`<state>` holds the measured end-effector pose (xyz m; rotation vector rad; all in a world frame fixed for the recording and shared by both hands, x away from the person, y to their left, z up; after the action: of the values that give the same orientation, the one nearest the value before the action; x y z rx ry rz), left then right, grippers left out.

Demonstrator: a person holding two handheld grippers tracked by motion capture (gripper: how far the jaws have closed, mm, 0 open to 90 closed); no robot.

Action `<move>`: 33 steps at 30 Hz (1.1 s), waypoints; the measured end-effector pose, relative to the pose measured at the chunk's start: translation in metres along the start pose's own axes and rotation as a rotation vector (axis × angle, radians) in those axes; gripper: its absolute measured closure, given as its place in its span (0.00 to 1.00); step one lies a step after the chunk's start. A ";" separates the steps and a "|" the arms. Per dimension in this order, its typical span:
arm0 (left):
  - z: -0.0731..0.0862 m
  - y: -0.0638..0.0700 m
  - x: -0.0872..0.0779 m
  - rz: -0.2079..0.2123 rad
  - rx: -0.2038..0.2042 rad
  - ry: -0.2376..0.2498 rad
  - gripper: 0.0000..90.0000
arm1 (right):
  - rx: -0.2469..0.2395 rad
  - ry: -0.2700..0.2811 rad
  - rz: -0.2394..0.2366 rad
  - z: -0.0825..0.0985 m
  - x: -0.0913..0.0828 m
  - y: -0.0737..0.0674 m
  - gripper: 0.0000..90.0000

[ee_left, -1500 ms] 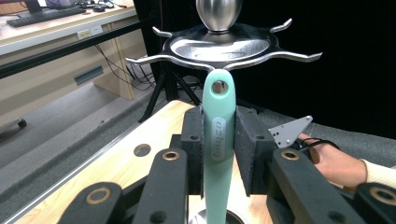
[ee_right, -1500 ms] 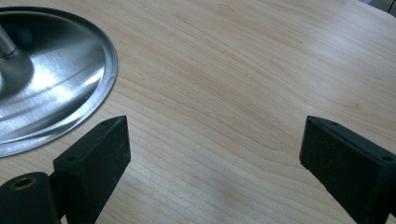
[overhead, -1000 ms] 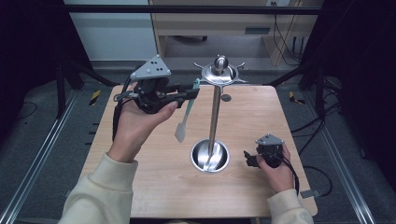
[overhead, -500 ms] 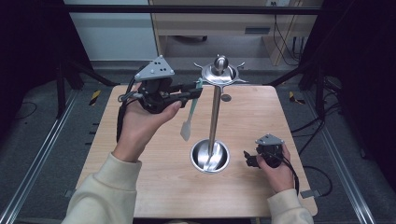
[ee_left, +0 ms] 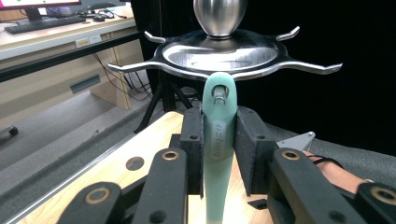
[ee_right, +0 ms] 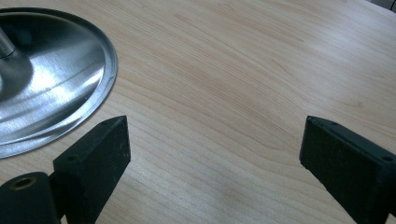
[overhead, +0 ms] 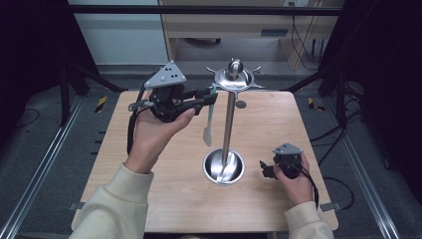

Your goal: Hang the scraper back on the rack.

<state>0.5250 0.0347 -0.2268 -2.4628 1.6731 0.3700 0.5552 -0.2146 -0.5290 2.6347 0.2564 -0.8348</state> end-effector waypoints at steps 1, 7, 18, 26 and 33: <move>0.000 0.000 0.000 0.003 -0.002 0.006 0.82 | -0.002 0.002 -0.003 0.000 0.000 -0.001 0.10; 0.001 0.000 0.001 0.001 -0.002 0.020 0.82 | 0.002 0.005 -0.002 0.000 -0.001 0.000 0.10; 0.001 0.000 0.000 -0.003 0.002 0.016 0.82 | 0.004 0.008 -0.007 0.000 -0.001 0.000 0.10; 0.000 -0.001 -0.008 -0.037 0.009 0.053 0.68 | -0.008 0.009 -0.003 -0.001 -0.002 -0.001 0.10; 0.008 0.000 -0.020 -0.074 0.026 0.039 0.40 | -0.004 0.012 -0.003 -0.001 -0.003 -0.002 0.10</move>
<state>0.5173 0.0547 -0.2288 -2.5206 1.5850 0.2915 0.5526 -0.2124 -0.5264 2.6373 0.2651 -0.8191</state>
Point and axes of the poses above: each handheld gripper's, and its own axes: x roughly forward along the jaws, z roughly out of its underside, y roughly to its right, the point moved 9 cm from there along x, roughly forward along the jaws, and after that the axes turned 11 degrees about z, right-handed, at the moved point
